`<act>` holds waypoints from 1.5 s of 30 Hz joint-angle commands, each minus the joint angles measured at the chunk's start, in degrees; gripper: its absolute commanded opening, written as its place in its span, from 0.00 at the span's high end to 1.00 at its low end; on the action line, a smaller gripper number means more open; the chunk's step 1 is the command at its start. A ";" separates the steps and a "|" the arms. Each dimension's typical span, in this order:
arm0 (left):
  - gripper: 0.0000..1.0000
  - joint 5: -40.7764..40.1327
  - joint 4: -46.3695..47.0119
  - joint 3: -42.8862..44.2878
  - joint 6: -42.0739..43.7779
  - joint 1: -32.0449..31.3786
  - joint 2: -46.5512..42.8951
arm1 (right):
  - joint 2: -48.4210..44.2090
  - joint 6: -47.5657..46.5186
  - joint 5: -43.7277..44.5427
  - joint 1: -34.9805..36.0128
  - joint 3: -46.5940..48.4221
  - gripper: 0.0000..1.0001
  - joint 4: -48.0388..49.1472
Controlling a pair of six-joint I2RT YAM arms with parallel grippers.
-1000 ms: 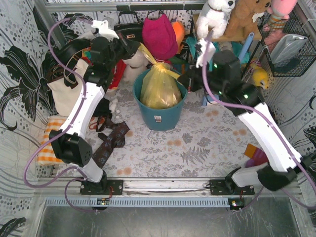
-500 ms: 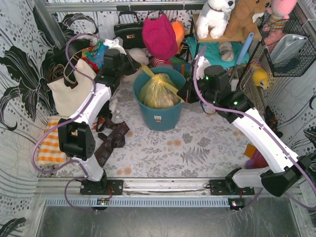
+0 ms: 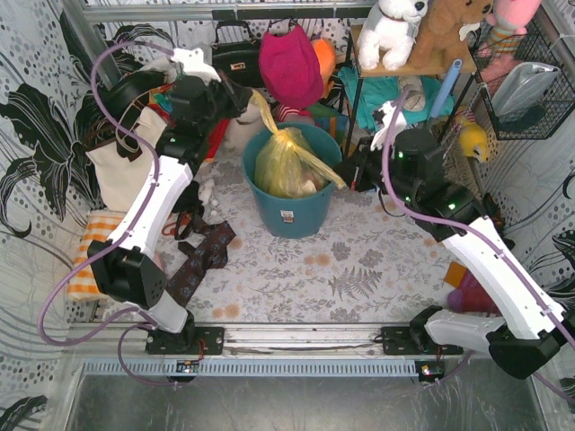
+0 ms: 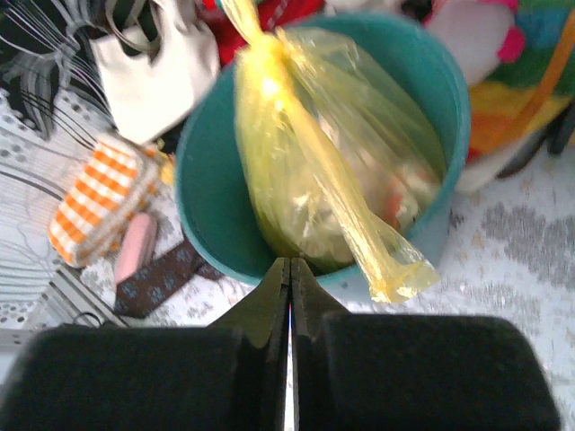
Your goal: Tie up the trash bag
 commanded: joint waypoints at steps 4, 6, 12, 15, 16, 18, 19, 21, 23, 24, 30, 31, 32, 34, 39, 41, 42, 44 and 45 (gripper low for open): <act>0.73 -0.43 1.93 -7.82 -0.20 -0.12 1.54 | -1.28 2.26 2.48 0.00 -5.52 1.00 0.21; 0.54 -1.74 2.42 -8.72 0.36 -0.09 0.15 | -1.11 1.31 4.00 -0.02 -4.80 1.00 -0.70; 0.35 -6.88 2.20 -10.24 3.91 -0.15 -4.87 | 0.31 -2.88 12.28 -0.53 -3.23 0.79 -3.02; 0.29 -13.64 4.29 -14.61 5.94 -0.01 -9.03 | 1.31 -5.36 15.25 -3.09 -2.76 0.58 -2.89; 0.27 -16.24 5.04 -16.39 6.49 0.07 -10.97 | 1.67 -6.09 15.31 -4.57 -2.88 0.52 -2.47; 0.11 -20.39 6.52 -19.67 7.47 0.06 -13.58 | 2.46 -7.65 14.63 -7.78 -3.68 0.40 -1.15; 0.05 -21.84 6.85 -21.35 7.75 0.06 -14.72 | 2.91 -8.66 14.46 -9.53 -4.48 0.34 -0.26; 0.02 -24.79 7.65 -25.29 7.85 0.10 -17.10 | 3.97 -9.71 14.01 -13.77 -6.48 0.24 1.40; 0.02 -28.67 9.20 -30.43 7.36 0.08 -19.63 | 4.86 -9.90 12.95 -18.12 -9.38 0.12 3.35; 0.02 -30.68 10.49 -33.62 7.25 0.10 -20.97 | 5.04 -10.35 13.28 -20.00 -11.34 0.04 4.75; 0.02 -43.94 22.08 -52.40 7.03 0.03 -25.75 | 2.23 -13.80 23.97 -27.90 -30.64 0.03 24.03; 0.02 -46.55 24.15 -55.23 7.18 0.10 -25.55 | 1.63 -14.33 25.17 -29.17 -34.48 0.03 28.11; 0.02 -48.40 25.99 -57.48 6.82 0.05 -25.21 | 1.42 -15.02 26.48 -30.56 -37.72 0.03 32.01; 0.02 -51.31 31.67 -62.63 8.27 0.02 -24.08 | 1.92 -16.21 29.15 -32.89 -44.67 0.03 38.67; 0.02 -49.30 46.14 -71.81 14.05 -0.14 -19.05 | 6.26 -17.91 28.58 -36.14 -56.19 0.03 57.09; 0.02 -46.73 51.39 -72.80 17.00 0.01 -16.73 | 8.78 -19.92 27.35 -36.14 -58.79 0.03 63.67; 0.00 -44.28 50.03 -72.32 17.91 0.01 -16.41 | 10.22 -19.84 25.49 -36.26 -59.18 0.03 65.26; 0.00 -40.88 56.41 -73.95 21.86 -0.09 -15.75 | 11.58 -19.74 21.55 -36.32 -60.36 0.03 68.75; 0.00 -38.82 60.23 -74.82 22.45 0.01 -15.72 | 11.87 -20.40 19.50 -36.32 -61.47 0.03 71.64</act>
